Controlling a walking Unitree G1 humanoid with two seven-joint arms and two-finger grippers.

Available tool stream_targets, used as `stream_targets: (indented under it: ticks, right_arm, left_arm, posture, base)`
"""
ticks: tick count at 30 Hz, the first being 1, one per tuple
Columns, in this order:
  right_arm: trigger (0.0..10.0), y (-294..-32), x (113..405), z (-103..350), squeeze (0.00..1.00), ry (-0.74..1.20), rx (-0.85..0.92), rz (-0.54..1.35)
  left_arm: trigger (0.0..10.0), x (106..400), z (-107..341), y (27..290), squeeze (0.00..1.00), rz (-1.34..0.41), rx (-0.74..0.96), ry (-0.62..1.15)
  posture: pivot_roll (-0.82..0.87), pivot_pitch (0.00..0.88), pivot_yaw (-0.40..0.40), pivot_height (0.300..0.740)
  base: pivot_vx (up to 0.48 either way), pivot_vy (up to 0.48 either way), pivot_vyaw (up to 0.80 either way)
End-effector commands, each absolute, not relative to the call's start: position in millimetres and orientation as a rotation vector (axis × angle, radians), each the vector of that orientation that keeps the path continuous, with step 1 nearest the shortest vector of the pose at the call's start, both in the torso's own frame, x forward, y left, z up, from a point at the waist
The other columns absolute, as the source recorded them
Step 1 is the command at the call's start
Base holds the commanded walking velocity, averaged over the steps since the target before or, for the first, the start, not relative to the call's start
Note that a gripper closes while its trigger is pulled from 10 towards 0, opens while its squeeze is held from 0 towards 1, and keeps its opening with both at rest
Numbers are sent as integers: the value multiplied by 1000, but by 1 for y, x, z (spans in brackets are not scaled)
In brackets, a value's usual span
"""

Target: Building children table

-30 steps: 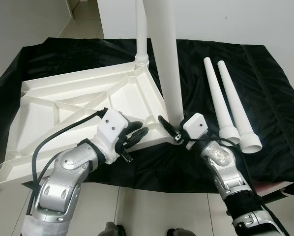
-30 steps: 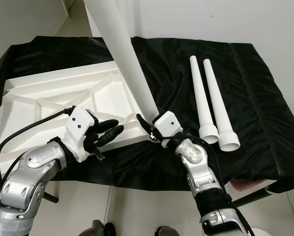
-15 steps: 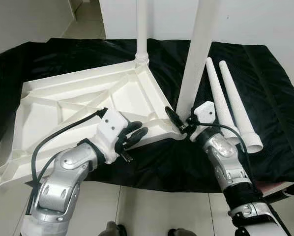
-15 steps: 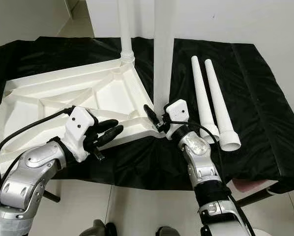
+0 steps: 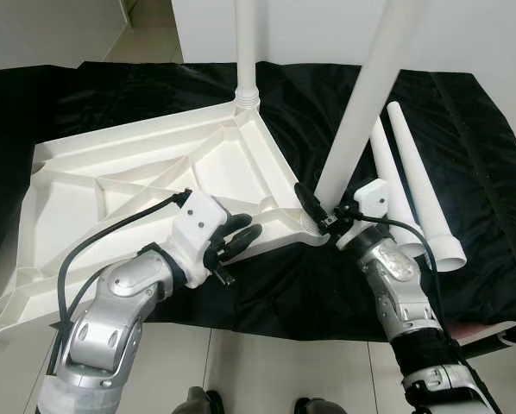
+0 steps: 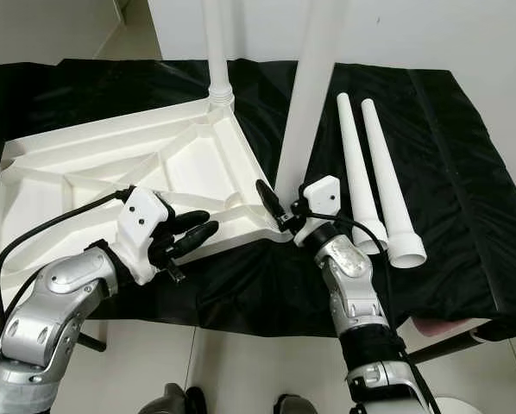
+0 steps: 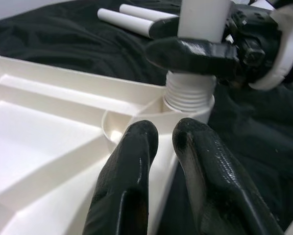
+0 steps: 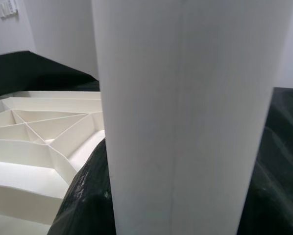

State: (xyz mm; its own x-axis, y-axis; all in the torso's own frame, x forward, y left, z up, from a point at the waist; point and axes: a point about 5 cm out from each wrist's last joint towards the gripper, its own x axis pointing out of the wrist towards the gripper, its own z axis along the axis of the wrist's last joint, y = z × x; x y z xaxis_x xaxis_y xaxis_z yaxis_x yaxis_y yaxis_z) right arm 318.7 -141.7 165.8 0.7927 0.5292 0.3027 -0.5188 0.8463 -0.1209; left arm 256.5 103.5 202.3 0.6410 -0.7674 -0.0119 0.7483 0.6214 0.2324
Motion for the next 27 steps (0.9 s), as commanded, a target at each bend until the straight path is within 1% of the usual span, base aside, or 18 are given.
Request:
stream_targets:
  ticks: [1, 6, 8, 13, 18, 27]
  right_arm:
    - [10000, -157, 315, 141, 0, -199, 27, 514]
    - [10000, -157, 316, 154, 0, -245, 24, 528]
    - [10000, -156, 317, 169, 0, -294, 34, 543]
    - [10000, -155, 317, 187, 0, -353, 33, 567]
    - [10000, -155, 317, 192, 0, -365, 37, 571]
    - [10000, -158, 314, 238, 0, -523, 118, 592]
  left_arm:
    - [10000, 257, 201, 105, 0, -848, 220, -75]
    - [10000, 258, 201, 105, 0, -846, 220, -75]
    - [10000, 260, 201, 103, 0, -850, 219, -77]
    - [10000, 262, 203, 102, 0, -852, 209, -76]
    - [10000, 262, 203, 102, 0, -853, 208, -75]
    - [10000, 261, 203, 100, 0, -872, 200, -74]
  posture:
    - [-103, 164, 92, 740]
    - [-107, 159, 91, 740]
    - [-109, 159, 89, 740]
    - [-110, 158, 82, 740]
    - [-110, 156, 78, 740]
    - [-108, 155, 67, 740]
  base:
    - [0, 0, 0]
    - [0, 0, 0]
    - [0, 0, 0]
    - [0, 0, 0]
    - [0, 0, 0]
    - [0, 0, 0]
